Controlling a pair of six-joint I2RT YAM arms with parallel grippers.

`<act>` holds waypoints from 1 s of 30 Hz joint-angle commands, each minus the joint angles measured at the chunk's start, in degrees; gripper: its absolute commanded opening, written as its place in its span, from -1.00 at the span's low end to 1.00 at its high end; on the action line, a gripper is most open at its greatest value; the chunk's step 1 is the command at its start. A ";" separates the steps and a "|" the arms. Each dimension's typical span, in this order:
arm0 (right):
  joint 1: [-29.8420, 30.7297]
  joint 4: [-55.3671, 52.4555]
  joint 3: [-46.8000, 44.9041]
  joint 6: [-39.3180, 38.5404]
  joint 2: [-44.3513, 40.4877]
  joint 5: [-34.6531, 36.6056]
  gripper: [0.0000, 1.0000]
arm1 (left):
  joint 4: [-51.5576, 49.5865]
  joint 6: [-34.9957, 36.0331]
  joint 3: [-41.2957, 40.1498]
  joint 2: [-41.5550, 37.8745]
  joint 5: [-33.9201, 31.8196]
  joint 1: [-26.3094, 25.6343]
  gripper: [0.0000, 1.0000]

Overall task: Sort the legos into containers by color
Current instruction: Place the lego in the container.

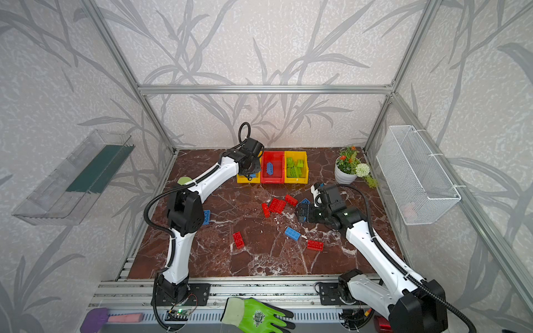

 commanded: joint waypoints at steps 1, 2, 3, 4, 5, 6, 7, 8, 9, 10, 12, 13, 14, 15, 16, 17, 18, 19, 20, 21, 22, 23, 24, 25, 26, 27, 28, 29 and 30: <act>-1.01 -2.77 2.15 -0.94 -1.44 1.02 0.98 | -6.67 3.53 9.79 6.08 0.21 0.03 -0.96; -1.32 -3.06 2.40 -0.91 -1.53 1.19 0.98 | -7.43 4.17 13.39 8.01 0.69 -0.04 -0.96; -1.54 -3.25 2.50 -0.90 -1.69 1.28 0.98 | -7.78 4.79 15.98 9.73 1.36 -0.04 -0.96; -1.86 -3.42 2.71 -0.96 -1.75 1.41 0.98 | -7.99 5.63 18.79 11.32 2.23 0.02 -0.96; -2.21 -3.69 2.81 -0.94 -1.71 1.46 0.98 | -8.12 6.33 21.35 13.06 3.21 -0.01 -0.96; -2.48 -3.81 2.90 -0.94 -1.71 1.42 0.98 | -8.09 6.86 23.31 14.34 4.22 0.03 -0.95; -2.70 -4.05 3.02 -0.93 -1.62 1.52 0.98 | -7.83 7.71 25.14 15.58 5.56 -0.01 -0.95; -3.00 -4.15 3.19 -0.94 -1.39 1.58 0.98 | -7.35 8.17 26.48 16.57 6.55 -0.02 -0.95; -3.14 -4.36 3.33 -0.98 -1.24 1.64 0.98 | -6.66 8.27 27.10 17.08 7.41 -0.09 -0.94; -3.35 -4.46 3.46 -0.98 -1.04 1.61 0.98 | -5.71 8.46 27.27 17.71 8.34 -0.06 -0.92; -3.67 -4.69 3.75 -1.02 -0.60 1.72 0.98 | -3.49 8.67 27.30 18.49 9.22 -0.32 -0.91; -3.76 -4.84 3.94 -1.02 -0.36 1.77 0.98 | -2.40 8.98 27.34 18.86 9.39 -0.54 -0.91; -3.81 -4.91 4.20 -1.03 -0.14 1.87 0.98 | -1.45 9.15 27.42 19.22 9.58 -0.60 -0.91; -3.87 -5.00 4.39 -0.98 0.00 1.92 0.98 | -0.62 9.24 27.61 19.58 9.89 -0.71 -0.90; -4.09 -5.11 4.64 -1.00 0.28 1.92 0.98 | -0.12 9.41 28.20 20.15 10.32 -0.88 -0.88; -4.18 -5.14 4.85 -1.02 0.52 2.08 0.98 | -0.01 9.26 29.24 20.92 10.76 -0.91 -0.87; -4.25 -5.18 5.03 -1.03 0.65 2.17 0.98 | 0.01 9.17 30.30 21.59 11.03 -0.87 -0.84; -4.22 -5.35 5.26 -1.02 0.82 2.25 0.98 | -0.01 9.20 31.61 22.55 11.55 -0.90 -0.80; -4.34 -5.40 5.39 -1.00 0.98 2.34 0.98 | 0.03 9.09 32.88 23.32 12.00 -0.92 -0.70; -4.38 -5.48 5.57 -1.01 0.97 2.34 0.98 | -0.03 9.02 33.81 24.07 12.37 -0.94 -0.50; -4.38 -5.54 5.71 -0.98 1.04 2.33 0.98 | 0.02 9.00 34.73 24.62 12.83 -0.89 -0.22; -4.46 -5.57 5.73 -0.90 1.01 2.39 0.98 | 0.15 9.03 35.32 25.04 13.19 -0.94 0.06; -4.43 -5.61 5.81 -0.81 0.96 2.42 0.98 | 0.29 8.93 35.40 25.15 13.52 -0.89 0.26; -4.47 -5.63 5.84 -0.77 0.92 2.43 0.98 | 0.32 8.92 35.40 24.99 13.80 -0.93 0.43; -4.48 -5.66 5.93 -0.76 0.86 2.43 0.98 | 0.46 8.89 35.42 24.73 14.41 -0.96 0.51; -4.51 -5.75 6.06 -0.76 0.79 2.41 0.98 | 0.46 8.84 35.33 24.50 14.76 -0.94 0.56; -4.55 -5.94 6.17 -0.75 0.77 2.43 0.98 | 0.50 8.78 35.24 24.09 15.25 -0.95 0.63; -4.56 -6.01 6.28 -0.84 0.75 2.49 0.98 | 0.56 8.84 34.94 23.47 15.77 -1.10 0.68; -4.51 -6.09 6.32 -0.85 0.66 2.60 0.98 | 0.57 8.84 34.61 22.89 16.03 -1.26 0.70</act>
